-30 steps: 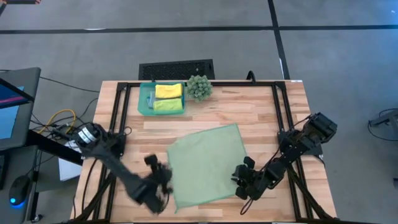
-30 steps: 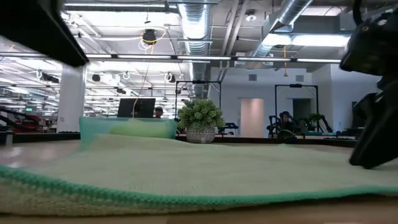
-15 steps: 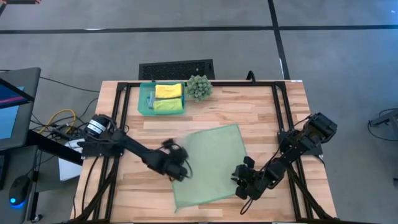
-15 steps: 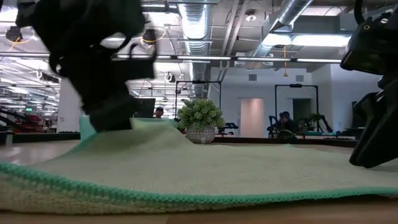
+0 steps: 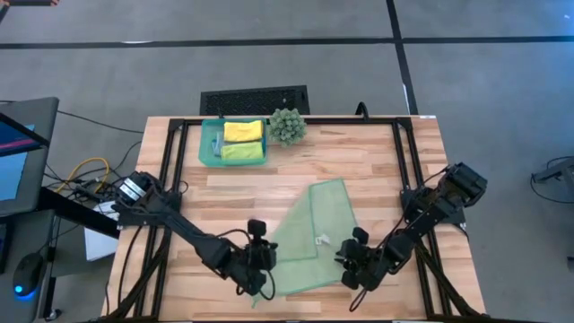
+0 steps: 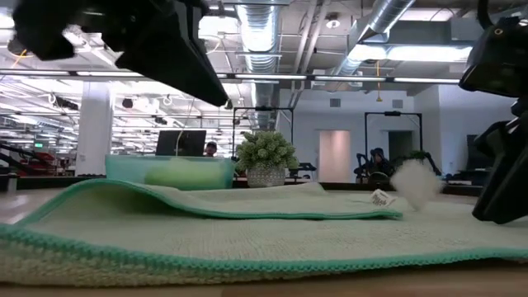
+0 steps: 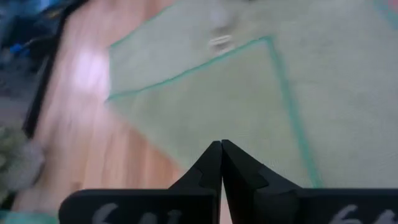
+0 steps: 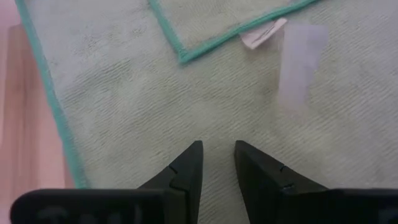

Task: Fold microfiber towels
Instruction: Fold the green microfiber cloth

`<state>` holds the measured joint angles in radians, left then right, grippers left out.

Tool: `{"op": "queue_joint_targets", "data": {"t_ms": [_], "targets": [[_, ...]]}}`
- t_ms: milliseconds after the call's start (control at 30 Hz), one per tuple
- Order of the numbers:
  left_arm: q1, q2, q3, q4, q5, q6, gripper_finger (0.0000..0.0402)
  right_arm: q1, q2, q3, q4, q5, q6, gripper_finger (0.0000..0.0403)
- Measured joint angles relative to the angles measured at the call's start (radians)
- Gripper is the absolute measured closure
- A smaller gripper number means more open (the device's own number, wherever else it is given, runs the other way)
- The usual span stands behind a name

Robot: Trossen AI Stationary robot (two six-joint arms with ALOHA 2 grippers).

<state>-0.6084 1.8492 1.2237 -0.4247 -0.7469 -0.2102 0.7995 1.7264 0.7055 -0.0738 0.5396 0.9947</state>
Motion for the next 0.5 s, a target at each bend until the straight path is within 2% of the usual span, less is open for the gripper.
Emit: {"op": "queue_joint_targets", "data": {"t_ms": [67, 133, 233, 400, 500], "targets": [[0.004, 0.0, -0.002, -0.009, -0.016, -0.05, 0.04, 0.007, 0.0, 0.0, 0.0, 0.0, 0.019, 0.0285], [0.019, 0.0, -0.015, 0.051, 0.061, -0.032, 0.0401, 0.015, 0.0, 0.0, 0.0, 0.0, 0.034, 0.0285], [0.051, 0.028, -0.047, 0.244, 0.206, 0.051, 0.0401, 0.024, 0.0, 0.0, 0.0, 0.005, 0.052, 0.0285], [0.106, 0.139, -0.049, 0.536, 0.238, 0.242, 0.0401, 0.024, 0.0, 0.0, 0.002, 0.009, 0.086, 0.0285], [0.139, 0.205, -0.014, 0.597, 0.284, 0.296, 0.0387, 0.024, 0.0, 0.0, 0.006, 0.011, 0.115, 0.0285]]}}
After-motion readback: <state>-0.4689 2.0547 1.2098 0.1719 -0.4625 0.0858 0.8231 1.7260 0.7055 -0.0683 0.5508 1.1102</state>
